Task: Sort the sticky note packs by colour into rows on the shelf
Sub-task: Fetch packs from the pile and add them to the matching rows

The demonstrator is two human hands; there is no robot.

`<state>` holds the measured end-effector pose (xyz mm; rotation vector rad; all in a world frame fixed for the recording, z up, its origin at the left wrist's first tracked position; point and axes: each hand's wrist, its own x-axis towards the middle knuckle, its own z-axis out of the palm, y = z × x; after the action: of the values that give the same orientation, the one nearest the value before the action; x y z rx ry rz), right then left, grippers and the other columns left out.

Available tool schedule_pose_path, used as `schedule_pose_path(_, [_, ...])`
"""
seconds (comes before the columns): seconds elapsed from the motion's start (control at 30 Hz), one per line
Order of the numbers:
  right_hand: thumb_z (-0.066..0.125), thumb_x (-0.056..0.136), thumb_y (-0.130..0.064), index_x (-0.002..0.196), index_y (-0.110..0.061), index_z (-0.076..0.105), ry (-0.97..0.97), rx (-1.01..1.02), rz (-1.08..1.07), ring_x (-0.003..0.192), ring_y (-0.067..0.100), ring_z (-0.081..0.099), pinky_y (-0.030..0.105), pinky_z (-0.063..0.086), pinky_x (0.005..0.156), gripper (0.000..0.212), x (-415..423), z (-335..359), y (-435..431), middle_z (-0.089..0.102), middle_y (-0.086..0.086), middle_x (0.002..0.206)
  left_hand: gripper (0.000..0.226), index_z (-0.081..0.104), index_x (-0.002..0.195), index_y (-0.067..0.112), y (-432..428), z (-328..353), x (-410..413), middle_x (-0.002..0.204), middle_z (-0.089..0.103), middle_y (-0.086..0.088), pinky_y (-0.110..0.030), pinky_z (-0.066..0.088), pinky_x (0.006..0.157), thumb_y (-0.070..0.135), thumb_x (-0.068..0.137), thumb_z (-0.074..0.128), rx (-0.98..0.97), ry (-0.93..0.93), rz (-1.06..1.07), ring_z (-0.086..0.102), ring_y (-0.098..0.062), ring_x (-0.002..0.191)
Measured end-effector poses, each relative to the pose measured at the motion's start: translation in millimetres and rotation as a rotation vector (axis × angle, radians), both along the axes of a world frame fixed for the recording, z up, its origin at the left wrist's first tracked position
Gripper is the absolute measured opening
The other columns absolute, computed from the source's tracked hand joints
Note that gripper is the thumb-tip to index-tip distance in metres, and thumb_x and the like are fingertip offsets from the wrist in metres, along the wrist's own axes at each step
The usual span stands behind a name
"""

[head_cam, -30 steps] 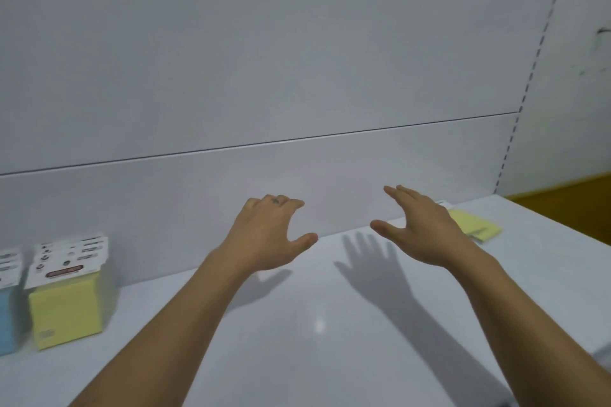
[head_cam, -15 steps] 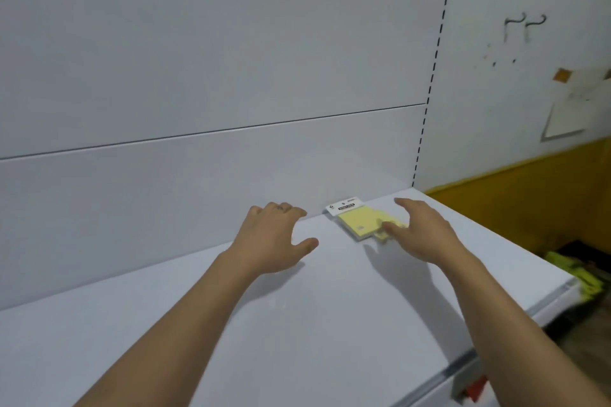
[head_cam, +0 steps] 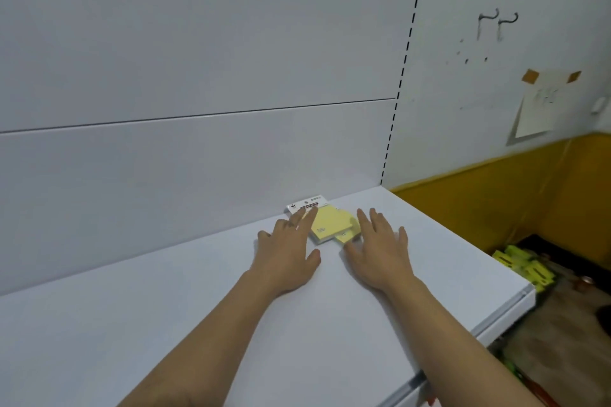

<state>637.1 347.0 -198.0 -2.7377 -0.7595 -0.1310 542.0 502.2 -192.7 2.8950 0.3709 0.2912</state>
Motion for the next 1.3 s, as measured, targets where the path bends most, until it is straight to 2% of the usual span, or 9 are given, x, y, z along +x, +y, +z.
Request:
schedule_pose_path(0.13, [0.031,0.097,-0.041,0.154,-0.018,0.004,-0.066,-0.003,0.127,0.148,0.01,-0.002,0.045,-0.005,0.119,0.068,1.0,-2.0,2.0,0.005,-0.002,0.162,0.066,0.001,0.149,0.041,1.0,-10.6,4.3,0.16,0.002,0.016,-0.05,0.022,0.108,0.034,0.094,0.036,0.019,-0.031,-0.106,0.023,-0.015,0.139])
schedule_pose_path(0.37, [0.036,0.094,-0.039,0.153,-0.018,0.01,0.005,0.035,0.146,0.143,0.014,0.02,0.044,0.004,0.12,0.068,2.4,-5.5,1.3,0.029,-0.001,0.154,0.047,0.035,0.141,0.035,3.8,-19.0,2.4,0.155,0.025,0.011,-0.046,0.021,0.112,0.044,0.095,0.037,0.005,-0.046,-0.099,0.032,-0.017,0.136])
schedule_pose_path(0.5, [0.027,0.096,-0.034,0.147,-0.015,0.032,-0.007,0.081,0.119,0.137,0.016,0.03,0.039,0.015,0.116,0.054,3.7,-2.1,0.7,0.039,0.001,0.148,0.036,0.053,0.117,0.029,6.1,-18.0,2.0,0.128,0.052,0.009,-0.034,0.039,0.089,0.049,0.09,0.042,0.037,-0.149,-0.054,0.051,-0.02,0.106])
schedule_pose_path(0.63, [0.037,0.096,-0.034,0.116,-0.018,0.063,-0.067,0.149,0.039,0.118,0.019,0.044,0.034,0.03,0.099,0.036,-0.2,-0.8,-0.4,0.054,0.001,0.127,0.03,0.054,0.104,0.023,0.4,-11.4,-6.1,0.113,0.055,0.007,-0.034,0.042,0.082,0.047,0.088,0.047,-0.009,-0.161,-0.032,0.055,-0.022,0.093])
schedule_pose_path(0.93, [0.047,0.087,-0.054,0.093,-0.018,0.058,-0.13,0.112,-0.152,0.105,0.022,0.05,0.034,0.03,0.088,0.038,-7.4,-0.4,-5.1,0.054,0.002,0.114,0.038,0.037,0.066,0.022,1.4,3.3,-36.6,0.084,0.043,0.006,-0.034,0.04,0.069,0.05,0.088,0.05,-0.108,-0.118,0.171,0.052,-0.022,0.073])
schedule_pose_path(1.03, [0.053,0.084,-0.053,0.084,-0.016,0.057,-0.14,0.153,-0.159,0.097,0.023,0.053,0.034,0.033,0.087,0.037,-9.0,1.5,-5.0,0.055,0.001,0.111,0.035,0.041,0.071,0.022,5.1,0.8,-49.9,0.087,0.041,0.006,-0.033,0.038,0.071,0.05,0.088,0.055,-0.136,-0.145,0.225,0.051,-0.021,0.071])
schedule_pose_path(1.1, [0.056,0.081,-0.055,0.083,-0.017,0.057,-0.144,0.163,-0.168,0.094,0.022,0.054,0.033,0.033,0.086,0.039,-11.3,2.0,-6.0,0.055,0.001,0.111,0.028,0.05,0.087,0.022,6.3,-1.6,-56.7,0.102,0.048,0.004,-0.036,0.041,0.083,0.05,0.088,0.054,-0.133,-0.145,0.248,0.051,-0.02,0.076])
schedule_pose_path(1.2, [0.049,0.082,-0.066,0.112,-0.022,0.058,-0.13,0.122,-0.169,0.112,0.023,0.052,0.036,0.031,0.093,0.055,-15.1,2.2,-6.0,0.051,0.004,0.129,0.046,0.044,0.13,0.034,9.7,-9.6,-60.4,0.135,0.041,0.0,-0.038,0.036,0.097,0.056,0.09,0.045,-0.066,-0.12,0.268,0.053,-0.021,0.109])
schedule_pose_path(1.3, [0.033,0.086,-0.072,0.139,-0.034,0.043,-0.1,-0.024,-0.123,0.13,0.026,0.038,0.041,0.028,0.101,0.066,-15.9,2.0,-4.3,0.043,0.006,0.145,0.049,0.039,0.138,0.041,13.5,-15.5,-60.2,0.148,0.035,-0.003,-0.043,0.026,0.108,0.06,0.092,0.034,-0.03,-0.055,0.23,0.038,-0.019,0.133])
